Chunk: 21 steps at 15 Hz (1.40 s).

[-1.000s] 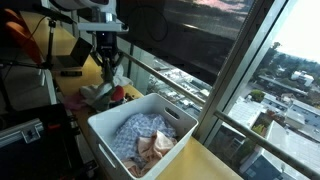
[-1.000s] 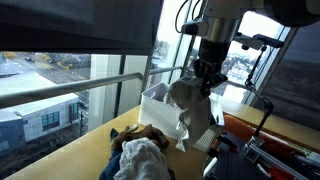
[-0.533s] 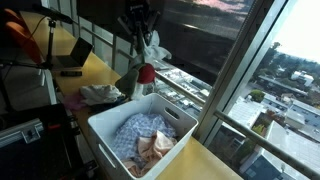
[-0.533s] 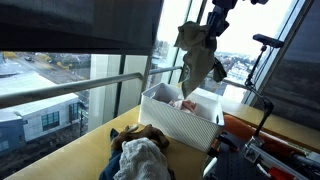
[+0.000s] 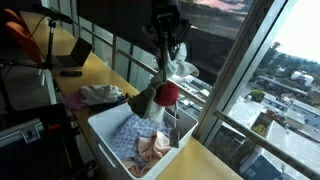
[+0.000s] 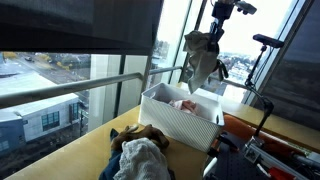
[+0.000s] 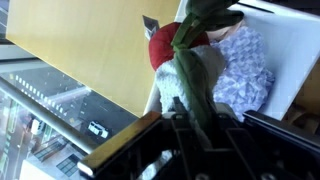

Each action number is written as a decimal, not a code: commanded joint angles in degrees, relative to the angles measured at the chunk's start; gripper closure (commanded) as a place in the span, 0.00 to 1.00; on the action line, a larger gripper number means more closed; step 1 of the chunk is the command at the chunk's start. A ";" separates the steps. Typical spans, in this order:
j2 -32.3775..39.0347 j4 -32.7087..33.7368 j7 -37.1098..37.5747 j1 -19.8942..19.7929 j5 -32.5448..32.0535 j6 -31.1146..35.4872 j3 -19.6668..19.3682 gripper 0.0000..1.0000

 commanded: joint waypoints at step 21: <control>-6.52 -16.92 -1.19 11.20 16.16 2.86 9.54 0.00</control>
